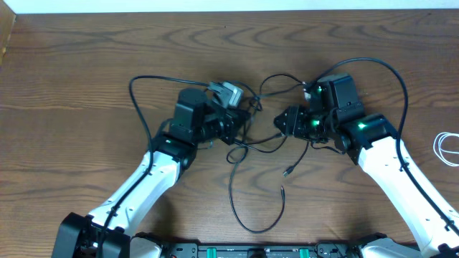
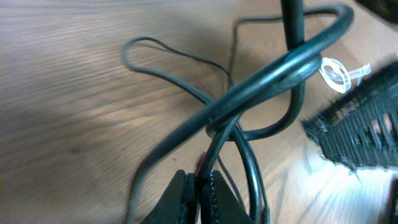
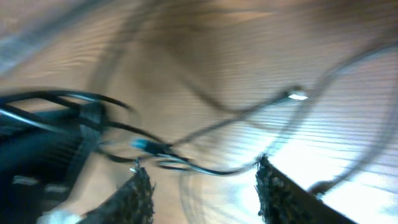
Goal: Untangle cables
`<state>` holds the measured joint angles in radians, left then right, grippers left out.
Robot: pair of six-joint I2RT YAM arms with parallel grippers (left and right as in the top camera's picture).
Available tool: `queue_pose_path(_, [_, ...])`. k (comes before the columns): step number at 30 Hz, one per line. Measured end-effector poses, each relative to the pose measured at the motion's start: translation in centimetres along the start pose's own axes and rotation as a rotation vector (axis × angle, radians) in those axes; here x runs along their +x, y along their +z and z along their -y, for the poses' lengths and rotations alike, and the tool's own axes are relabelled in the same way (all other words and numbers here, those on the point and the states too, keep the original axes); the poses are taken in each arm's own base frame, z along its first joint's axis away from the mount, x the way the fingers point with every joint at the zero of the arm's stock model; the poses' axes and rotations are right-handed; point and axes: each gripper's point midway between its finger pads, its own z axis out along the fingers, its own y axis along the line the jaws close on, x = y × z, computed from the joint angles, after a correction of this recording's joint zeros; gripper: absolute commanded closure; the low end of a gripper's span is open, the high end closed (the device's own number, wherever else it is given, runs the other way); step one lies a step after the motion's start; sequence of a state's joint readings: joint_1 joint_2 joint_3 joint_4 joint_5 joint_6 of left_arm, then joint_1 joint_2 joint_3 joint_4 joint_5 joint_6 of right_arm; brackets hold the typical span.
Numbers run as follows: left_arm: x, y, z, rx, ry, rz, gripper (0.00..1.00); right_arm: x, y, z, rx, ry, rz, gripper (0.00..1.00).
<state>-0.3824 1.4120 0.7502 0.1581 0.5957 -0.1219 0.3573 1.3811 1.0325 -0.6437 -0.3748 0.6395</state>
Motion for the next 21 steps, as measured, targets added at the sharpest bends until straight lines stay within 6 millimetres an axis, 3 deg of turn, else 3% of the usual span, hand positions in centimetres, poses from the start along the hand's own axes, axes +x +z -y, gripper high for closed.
queue_pose_path(3, [-0.3,-0.3,-0.8,-0.024,-0.072,0.015,0.92,0.0,0.0,1.3,0.066,0.009,0.012,0.44])
queue_pose_path(8, [-0.4,-0.3,-0.9,-0.031,-0.167,0.02,0.92,-0.1,0.0,1.0,0.064,0.0,0.022,0.43])
queue_pose_path(15, [-0.9,-0.3,-1.0,-0.03,-0.318,0.04,0.92,0.0,0.8,-2.4,-0.016,-0.108,0.051,0.32])
queue_pose_path(21, [-1.1,-0.3,-0.9,-0.029,-0.224,0.046,0.92,1.4,1.9,-4.5,-0.053,-0.341,0.034,0.34])
